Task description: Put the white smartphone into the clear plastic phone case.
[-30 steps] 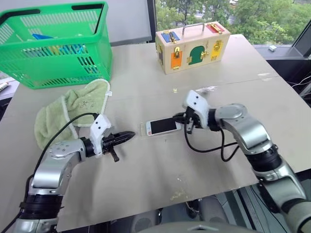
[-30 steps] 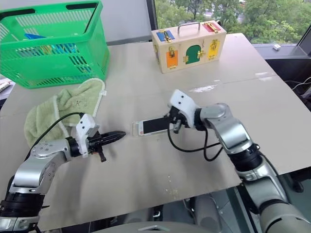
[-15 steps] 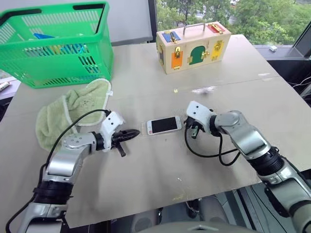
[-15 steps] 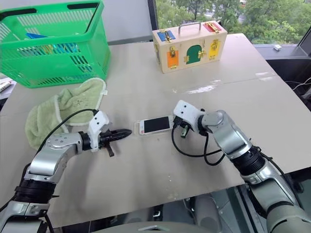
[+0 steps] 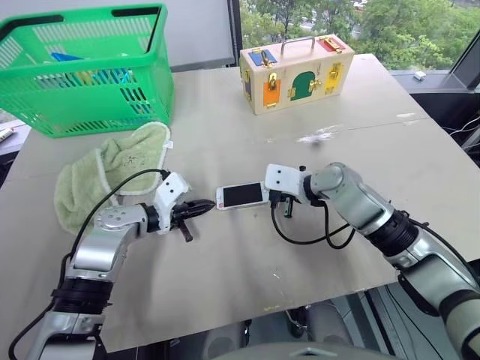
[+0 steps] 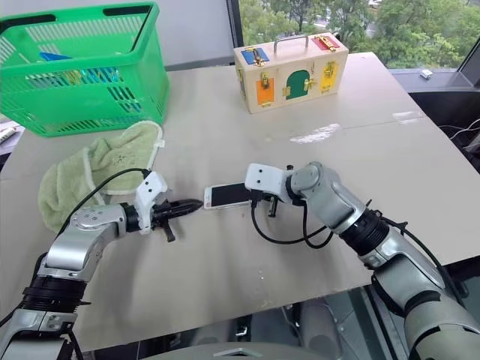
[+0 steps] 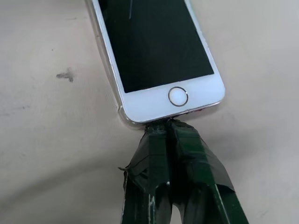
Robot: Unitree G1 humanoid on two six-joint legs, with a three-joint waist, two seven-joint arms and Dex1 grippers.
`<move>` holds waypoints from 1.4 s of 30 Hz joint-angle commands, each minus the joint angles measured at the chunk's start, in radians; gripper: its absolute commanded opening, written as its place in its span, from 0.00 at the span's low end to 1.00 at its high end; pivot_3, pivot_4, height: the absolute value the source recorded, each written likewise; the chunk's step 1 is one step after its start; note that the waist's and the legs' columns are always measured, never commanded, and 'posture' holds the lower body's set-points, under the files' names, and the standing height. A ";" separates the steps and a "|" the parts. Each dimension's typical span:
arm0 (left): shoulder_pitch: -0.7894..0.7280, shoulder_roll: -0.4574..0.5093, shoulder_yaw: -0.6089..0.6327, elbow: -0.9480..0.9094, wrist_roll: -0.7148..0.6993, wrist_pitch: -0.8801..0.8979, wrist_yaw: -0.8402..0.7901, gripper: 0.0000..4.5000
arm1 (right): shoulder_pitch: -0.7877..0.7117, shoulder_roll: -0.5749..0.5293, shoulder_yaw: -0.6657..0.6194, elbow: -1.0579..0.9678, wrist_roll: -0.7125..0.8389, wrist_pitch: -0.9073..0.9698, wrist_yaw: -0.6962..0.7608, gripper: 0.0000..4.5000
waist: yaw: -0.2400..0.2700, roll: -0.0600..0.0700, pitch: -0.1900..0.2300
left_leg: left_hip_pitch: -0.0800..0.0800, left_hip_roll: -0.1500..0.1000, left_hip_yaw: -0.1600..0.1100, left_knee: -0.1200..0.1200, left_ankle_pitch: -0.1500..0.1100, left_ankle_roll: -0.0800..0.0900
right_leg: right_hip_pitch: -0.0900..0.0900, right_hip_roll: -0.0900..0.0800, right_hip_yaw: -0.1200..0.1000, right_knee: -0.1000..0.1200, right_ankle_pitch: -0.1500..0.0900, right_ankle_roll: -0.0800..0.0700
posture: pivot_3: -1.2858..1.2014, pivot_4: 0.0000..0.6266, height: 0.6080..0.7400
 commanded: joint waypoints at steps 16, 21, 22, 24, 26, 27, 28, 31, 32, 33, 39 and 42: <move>0.044 0.002 0.082 0.076 -0.029 -0.025 -0.014 0.01 | 0.021 0.017 -0.155 0.014 0.031 -0.035 0.034 0.00 | -0.002 0.000 0.000 | 0.010 0.001 -0.007 -0.002 0.000 0.000 | 0.003 0.007 0.007 0.004 -0.002 -0.005 | 0.52 0.24 1.00; 0.033 0.017 0.118 0.096 -0.077 0.006 -0.035 0.01 | 0.062 -0.012 -0.256 -0.046 0.080 0.033 -0.001 0.00 | -0.002 0.000 0.001 | 0.009 0.001 -0.007 -0.003 0.000 0.000 | 0.002 0.007 0.007 0.002 -0.002 -0.005 | 0.52 0.24 1.00; 0.031 0.020 0.109 0.105 -0.063 -0.006 -0.039 0.01 | 0.063 -0.008 -0.266 -0.049 0.085 0.041 -0.010 0.00 | -0.004 0.000 0.001 | 0.009 0.001 -0.007 -0.004 0.000 0.000 | 0.002 0.007 0.007 0.002 -0.002 -0.005 | 0.52 0.24 1.00; 0.022 0.013 0.092 0.113 -0.046 -0.013 -0.032 0.01 | 0.061 -0.002 -0.264 -0.043 0.079 0.042 -0.027 0.00 | -0.004 0.000 0.001 | 0.009 0.001 -0.006 -0.004 0.000 0.000 | 0.002 0.007 0.007 0.001 -0.002 -0.005 | 0.52 0.24 1.00; 0.014 0.002 0.076 0.114 -0.033 -0.014 -0.024 0.01 | 0.053 0.019 -0.258 -0.032 0.076 0.043 -0.047 0.00 | -0.002 0.000 0.001 | 0.009 0.001 -0.007 -0.004 0.000 0.000 | 0.002 0.007 0.006 0.001 -0.002 -0.006 | 0.52 0.24 1.00; 0.013 -0.001 0.070 0.112 -0.029 -0.015 -0.024 0.01 | 0.049 0.030 -0.257 -0.027 0.076 0.045 -0.056 0.00 | -0.002 0.000 0.001 | 0.009 0.001 -0.007 -0.004 0.000 0.000 | 0.002 0.007 0.006 0.001 -0.002 -0.006 | 0.52 0.24 1.00; 0.013 -0.005 0.065 0.108 -0.026 -0.013 -0.022 0.01 | 0.045 0.041 -0.254 -0.023 0.075 0.045 -0.064 0.00 | -0.001 0.001 0.002 | 0.009 0.001 -0.007 -0.004 0.000 0.000 | 0.002 0.007 0.006 0.001 -0.002 -0.006 | 0.52 0.24 1.00; 0.009 -0.008 0.054 0.109 -0.018 -0.014 -0.022 0.01 | 0.037 0.072 -0.246 -0.006 0.073 0.042 -0.077 0.00 | 0.003 0.001 0.002 | 0.009 0.000 -0.007 -0.004 0.000 0.000 | 0.002 0.007 0.006 0.001 -0.002 -0.006 | 0.52 0.24 1.00; 0.008 -0.009 0.052 0.110 -0.017 -0.015 -0.022 0.01 | 0.036 0.078 -0.242 -0.002 0.073 0.041 -0.078 0.00 | 0.003 0.001 0.002 | 0.009 0.000 -0.007 -0.004 0.000 0.000 | 0.003 0.006 0.006 0.001 -0.002 -0.006 | 0.52 0.24 1.00; 0.007 -0.010 0.050 0.110 -0.016 -0.015 -0.021 0.01 | 0.037 0.082 -0.237 0.001 0.073 0.040 -0.077 0.00 | 0.004 0.001 0.002 | 0.009 -0.001 -0.007 -0.004 0.000 0.000 | 0.003 0.006 0.007 0.001 -0.002 -0.006 | 0.52 0.24 1.00; 0.006 -0.021 0.042 0.089 -0.019 -0.005 -0.008 0.01 | 0.038 0.084 -0.215 -0.001 0.076 0.039 -0.063 0.00 | 0.005 0.001 0.002 | 0.008 -0.002 -0.007 -0.004 0.000 0.000 | 0.003 0.005 0.008 0.001 -0.002 -0.006 | 0.52 0.24 1.00; 0.010 -0.027 0.040 0.073 -0.021 0.002 -0.003 0.01 | 0.037 0.082 -0.210 0.000 0.075 0.038 -0.058 0.00 | 0.007 0.001 0.002 | 0.008 -0.002 -0.008 -0.004 0.000 0.000 | 0.003 0.005 0.008 0.001 -0.002 -0.006 | 0.52 0.24 1.00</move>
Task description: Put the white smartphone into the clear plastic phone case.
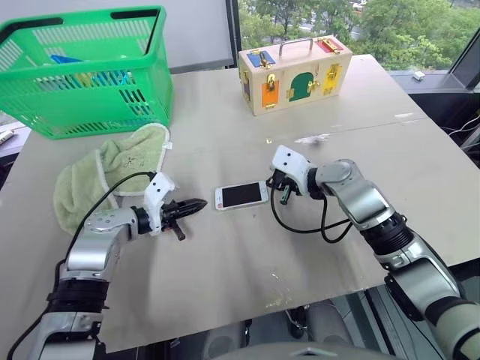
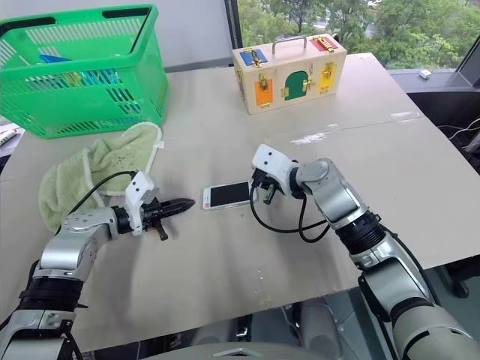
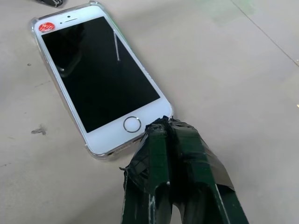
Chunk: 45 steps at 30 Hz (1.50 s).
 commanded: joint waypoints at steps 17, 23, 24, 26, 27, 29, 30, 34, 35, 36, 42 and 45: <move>-0.006 -0.026 -0.010 -0.084 -0.023 0.054 -0.013 0.01 | -0.031 -0.023 0.014 -0.031 -0.002 -0.004 0.015 0.00 | 0.006 0.000 0.000 | -0.003 -0.001 0.000 0.000 0.000 0.000 | -0.001 0.000 0.000 -0.002 0.000 0.000 | 0.52 0.24 1.00; -0.006 -0.020 -0.045 -0.081 0.019 0.002 -0.038 0.01 | -0.031 -0.037 0.016 -0.041 -0.006 0.005 0.017 0.00 | 0.005 0.000 0.000 | -0.006 -0.001 -0.001 0.000 0.000 0.000 | -0.002 0.000 -0.002 -0.003 0.000 0.000 | 0.52 0.24 1.00; -0.005 -0.021 -0.047 -0.080 0.020 0.001 -0.038 0.01 | -0.030 -0.041 0.016 -0.045 -0.006 0.007 0.017 0.00 | 0.005 0.000 0.000 | -0.006 -0.001 -0.001 0.000 0.000 0.000 | -0.002 0.000 -0.002 -0.003 0.000 0.000 | 0.52 0.24 1.00; -0.004 -0.022 -0.046 -0.078 0.018 0.001 -0.037 0.01 | -0.030 -0.050 0.018 -0.051 -0.009 0.016 0.016 0.00 | 0.005 0.000 0.000 | -0.006 -0.001 -0.001 0.001 0.000 0.000 | -0.003 0.000 -0.002 -0.003 0.000 0.000 | 0.52 0.24 1.00; -0.004 -0.023 -0.046 -0.077 0.018 0.001 -0.037 0.01 | -0.029 -0.055 0.019 -0.054 -0.010 0.019 0.016 0.00 | 0.005 0.000 0.000 | -0.007 -0.001 -0.001 0.001 0.000 0.000 | -0.003 0.000 -0.003 -0.003 0.000 0.000 | 0.52 0.24 1.00; -0.005 -0.023 -0.046 -0.074 0.018 0.000 -0.038 0.01 | -0.028 -0.063 0.023 -0.062 -0.010 0.027 0.019 0.00 | 0.005 0.000 0.000 | -0.008 -0.001 -0.001 0.001 0.000 0.000 | -0.004 0.000 -0.003 -0.003 0.000 0.000 | 0.52 0.24 1.00; -0.005 -0.023 -0.046 -0.073 0.019 -0.001 -0.039 0.01 | -0.026 -0.065 0.025 -0.065 -0.010 0.030 0.020 0.00 | 0.005 0.000 0.000 | -0.009 -0.001 -0.001 0.001 0.000 0.000 | -0.005 0.000 -0.003 -0.003 0.000 0.000 | 0.52 0.24 1.00; -0.010 -0.025 -0.048 -0.068 0.021 -0.003 -0.040 0.01 | -0.024 -0.052 0.039 -0.064 -0.005 0.030 0.022 0.00 | 0.005 0.000 0.000 | -0.010 -0.001 -0.001 0.001 0.000 0.000 | -0.006 0.000 -0.004 -0.003 0.002 0.004 | 0.52 0.24 1.00; -0.010 -0.026 -0.048 -0.067 0.022 -0.003 -0.040 0.01 | -0.025 -0.045 0.043 -0.062 -0.004 0.029 0.020 0.00 | 0.005 0.000 0.000 | -0.010 -0.001 -0.001 0.001 0.000 0.000 | -0.006 0.000 -0.004 -0.003 0.002 0.004 | 0.52 0.24 1.00; -0.010 -0.026 -0.049 -0.067 0.022 -0.003 -0.040 0.01 | -0.026 -0.041 0.044 -0.060 -0.003 0.029 0.019 0.00 | 0.005 0.000 0.000 | -0.011 -0.001 -0.001 0.002 0.000 0.000 | -0.006 0.000 -0.005 -0.003 0.002 0.004 | 0.52 0.24 1.00; -0.011 -0.027 -0.051 -0.063 0.027 -0.003 -0.040 0.01 | -0.048 0.008 0.083 -0.026 -0.004 -0.005 0.037 0.00 | 0.002 0.000 0.000 | -0.011 -0.001 -0.001 0.002 0.000 0.000 | -0.006 0.000 -0.005 -0.003 0.002 0.004 | 0.52 0.24 1.00; -0.010 -0.030 -0.051 -0.065 0.029 -0.003 -0.040 0.01 | -0.058 0.023 0.102 -0.004 -0.011 -0.025 0.048 0.00 | -0.003 0.000 0.000 | -0.010 -0.001 -0.001 0.002 0.000 0.000 | -0.006 0.000 -0.005 -0.002 0.002 0.004 | 0.52 0.24 1.00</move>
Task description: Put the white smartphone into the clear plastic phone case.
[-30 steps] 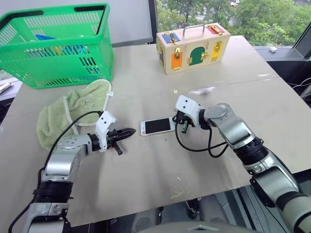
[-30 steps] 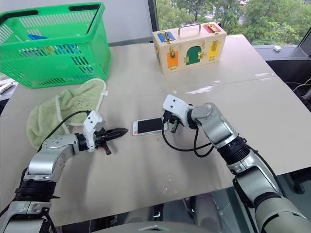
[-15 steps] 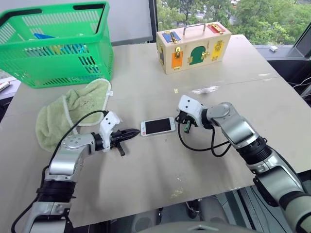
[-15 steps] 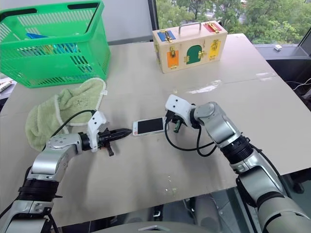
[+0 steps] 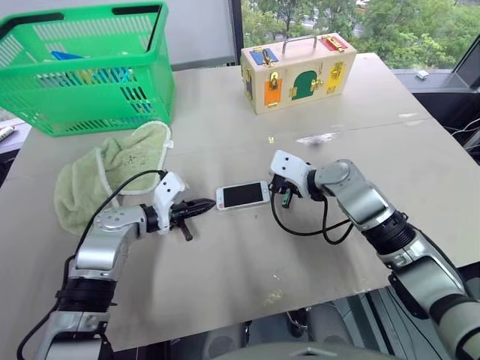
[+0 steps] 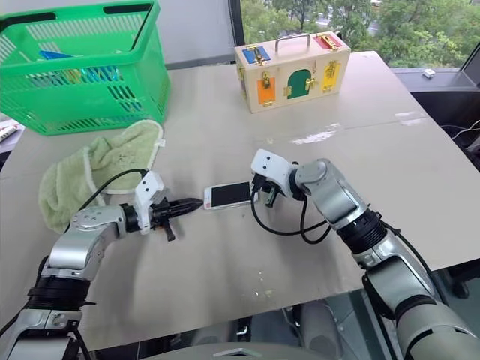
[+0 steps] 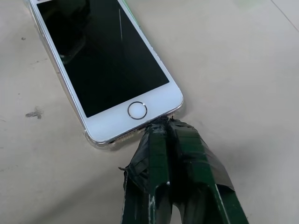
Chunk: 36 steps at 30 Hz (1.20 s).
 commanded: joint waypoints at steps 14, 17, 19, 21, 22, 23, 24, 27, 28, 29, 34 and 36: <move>-0.018 0.000 0.117 -0.009 -0.089 0.018 0.008 0.01 | 0.051 -0.054 -0.125 -0.108 0.065 -0.055 0.012 0.00 | -0.001 0.000 0.000 | -0.001 0.000 0.000 0.000 0.000 0.000 | 0.000 0.000 -0.001 0.000 0.000 0.000 | 0.52 0.24 1.00; -0.037 -0.020 0.108 -0.045 -0.130 0.060 -0.006 0.01 | 0.082 -0.067 -0.161 -0.152 0.088 -0.039 -0.002 0.00 | -0.003 -0.001 0.000 | -0.002 0.000 0.000 0.000 0.000 0.000 | 0.000 0.000 0.000 -0.001 0.000 0.000 | 0.52 0.24 1.00; -0.044 -0.034 0.079 -0.064 -0.135 0.077 -0.012 0.01 | 0.096 -0.053 -0.189 -0.172 0.110 -0.020 -0.021 0.00 | -0.003 -0.001 0.000 | -0.001 0.000 0.000 0.000 0.000 0.000 | 0.000 0.000 0.000 -0.001 0.000 0.000 | 0.52 0.24 1.00; -0.051 -0.058 0.042 -0.077 -0.125 0.085 -0.003 0.01 | 0.106 -0.036 -0.205 -0.190 0.125 -0.006 -0.045 0.00 | -0.004 -0.001 0.000 | -0.001 0.000 0.001 0.000 0.000 0.000 | 0.000 0.000 0.000 0.000 0.000 0.000 | 0.52 0.24 1.00; -0.059 -0.072 0.021 -0.073 -0.111 0.081 0.005 0.01 | 0.109 -0.020 -0.216 -0.192 0.135 -0.002 -0.063 0.00 | -0.004 -0.001 0.000 | -0.001 0.000 0.001 0.000 0.000 0.000 | 0.000 0.000 0.000 0.000 0.000 0.000 | 0.52 0.24 1.00; -0.067 -0.084 -0.002 -0.067 -0.093 0.075 0.015 0.01 | 0.111 -0.008 -0.219 -0.195 0.139 0.004 -0.079 0.00 | -0.004 -0.001 0.000 | -0.001 0.000 0.000 0.000 0.000 0.000 | 0.000 0.001 0.000 0.000 0.000 0.000 | 0.52 0.24 1.00; -0.074 -0.091 -0.019 -0.060 -0.078 0.069 0.022 0.01 | 0.112 0.000 -0.219 -0.197 0.140 0.008 -0.090 0.00 | -0.006 -0.001 0.000 | -0.001 0.000 0.000 0.000 0.000 0.000 | 0.000 0.001 0.000 0.001 0.000 0.000 | 0.52 0.24 1.00; -0.100 -0.106 -0.062 -0.015 -0.028 0.068 0.058 0.01 | 0.114 0.044 -0.215 -0.194 0.142 0.021 -0.143 0.00 | -0.005 -0.001 0.000 | -0.001 0.000 0.000 0.000 0.000 0.000 | 0.000 0.002 0.000 0.001 0.000 0.000 | 0.52 0.24 1.00; -0.103 -0.106 -0.071 -0.005 -0.018 0.068 0.061 0.01 | 0.117 0.055 -0.206 -0.196 0.141 0.026 -0.154 0.00 | -0.004 -0.001 0.000 | -0.001 0.000 0.000 0.001 0.000 0.000 | 0.000 0.002 0.000 0.001 0.000 0.000 | 0.52 0.24 1.00; -0.102 -0.103 -0.078 0.001 -0.011 0.066 0.056 0.01 | 0.120 0.062 -0.194 -0.195 0.139 0.030 -0.161 0.00 | -0.005 -0.001 0.000 | -0.001 0.000 0.000 0.001 0.000 0.000 | 0.000 0.002 0.000 0.001 0.000 0.000 | 0.52 0.24 1.00; -0.083 -0.089 -0.098 0.012 0.013 0.053 0.038 0.01 | 0.115 0.080 -0.130 -0.143 0.116 0.040 -0.178 0.00 | -0.006 -0.001 0.000 | 0.000 0.000 0.000 0.001 0.000 0.000 | 0.000 0.001 0.002 0.001 0.000 0.000 | 0.52 0.24 1.00; -0.080 -0.088 -0.098 0.011 0.013 0.051 0.038 0.01 | 0.104 0.089 -0.108 -0.105 0.105 0.048 -0.187 0.00 | -0.006 -0.001 0.000 | 0.000 0.000 0.000 0.001 0.000 0.000 | 0.000 0.001 0.002 0.001 0.000 0.000 | 0.52 0.24 1.00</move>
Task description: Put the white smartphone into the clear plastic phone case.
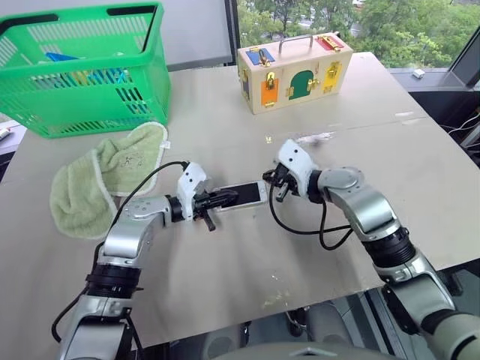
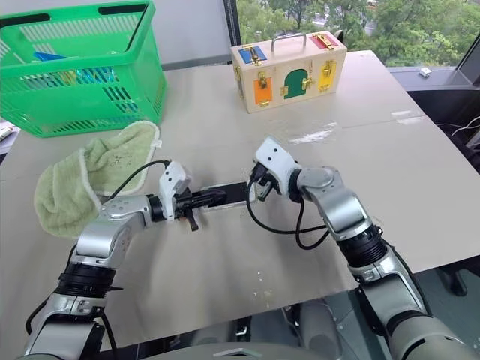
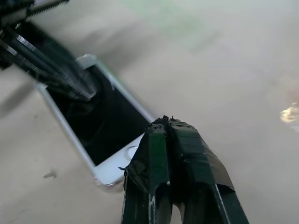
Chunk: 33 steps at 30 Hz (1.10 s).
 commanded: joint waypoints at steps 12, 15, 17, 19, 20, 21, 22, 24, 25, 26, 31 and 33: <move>0.034 0.006 -0.012 -0.006 0.023 0.006 0.016 0.01 | -0.046 0.021 0.131 0.191 -0.032 0.125 0.028 0.00 | -0.001 -0.001 -0.003 | 0.014 0.001 -0.001 -0.001 0.000 0.000 | 0.011 0.000 0.004 0.001 -0.002 -0.004 | 0.52 0.24 1.00; 0.037 0.004 -0.011 -0.010 0.022 0.006 0.022 0.01 | -0.051 0.027 0.126 0.200 -0.016 0.161 0.039 0.00 | -0.001 -0.002 -0.005 | 0.015 0.001 -0.001 -0.001 0.000 0.000 | 0.011 0.000 0.004 0.001 -0.002 -0.004 | 0.52 0.24 1.00; 0.039 0.003 -0.012 -0.013 0.022 0.006 0.025 0.01 | -0.057 0.024 0.136 0.202 -0.014 0.182 0.048 0.00 | -0.001 -0.002 -0.006 | 0.015 0.001 -0.001 -0.001 0.000 0.000 | 0.011 0.000 0.005 0.001 -0.002 -0.004 | 0.52 0.24 1.00; 0.040 0.001 -0.012 -0.013 0.021 0.005 0.027 0.01 | -0.059 0.022 0.148 0.206 -0.008 0.199 0.063 0.00 | -0.001 -0.002 -0.007 | 0.015 0.001 -0.001 -0.001 0.000 0.000 | 0.011 0.000 0.005 0.001 -0.002 -0.004 | 0.52 0.24 1.00; 0.041 0.001 -0.013 -0.013 0.021 0.004 0.028 0.01 | -0.059 0.022 0.154 0.213 -0.003 0.207 0.072 0.00 | -0.001 -0.002 -0.008 | 0.015 0.001 -0.001 -0.001 0.000 0.000 | 0.011 0.000 0.005 0.001 -0.002 -0.004 | 0.52 0.24 1.00; 0.041 0.000 -0.013 -0.010 0.021 0.002 0.028 0.01 | -0.059 0.026 0.157 0.227 0.003 0.217 0.081 0.00 | -0.001 -0.002 -0.009 | 0.015 0.001 0.000 -0.001 0.000 0.000 | 0.011 0.000 0.005 0.001 -0.002 -0.004 | 0.52 0.24 1.00; 0.041 -0.002 -0.013 -0.008 0.021 0.001 0.029 0.01 | -0.061 0.030 0.160 0.246 0.006 0.225 0.086 0.00 | -0.001 -0.002 -0.010 | 0.015 0.001 0.000 -0.001 0.000 0.000 | 0.011 0.000 0.005 0.001 -0.003 -0.004 | 0.52 0.24 1.00; 0.041 -0.005 -0.014 -0.003 0.021 -0.004 0.029 0.01 | -0.066 0.051 0.151 0.332 0.010 0.232 0.086 0.00 | -0.001 -0.001 -0.014 | 0.015 0.001 0.000 -0.002 0.000 0.000 | 0.011 0.000 0.005 0.001 -0.003 -0.004 | 0.52 0.24 1.00; 0.042 -0.006 -0.014 -0.002 0.021 -0.005 0.030 0.01 | -0.068 0.060 0.143 0.367 0.013 0.235 0.085 0.00 | -0.002 -0.002 -0.017 | 0.016 0.001 0.000 -0.002 0.000 0.000 | 0.011 0.000 0.005 0.001 -0.003 -0.004 | 0.52 0.24 1.00; 0.043 -0.007 -0.015 -0.002 0.021 -0.007 0.031 0.01 | -0.070 0.068 0.134 0.400 0.016 0.236 0.083 0.00 | -0.002 -0.001 -0.019 | 0.017 0.001 0.000 -0.002 0.000 0.000 | 0.012 0.000 0.005 0.001 -0.003 -0.004 | 0.52 0.24 1.00; 0.045 -0.012 -0.013 -0.005 0.021 -0.008 0.034 0.01 | -0.067 0.065 0.164 0.513 -0.020 0.195 0.093 0.00 | -0.002 0.002 -0.033 | 0.022 0.002 -0.001 -0.003 0.000 0.000 | 0.016 0.000 0.005 0.001 -0.003 -0.004 | 0.52 0.24 1.00; 0.043 -0.012 -0.013 0.000 0.022 -0.011 0.033 0.01 | -0.066 0.058 0.179 0.537 -0.037 0.173 0.095 0.00 | -0.001 0.004 -0.036 | 0.027 0.003 -0.001 -0.004 -0.001 0.000 | 0.020 -0.001 0.005 0.000 -0.004 -0.005 | 0.52 0.24 1.00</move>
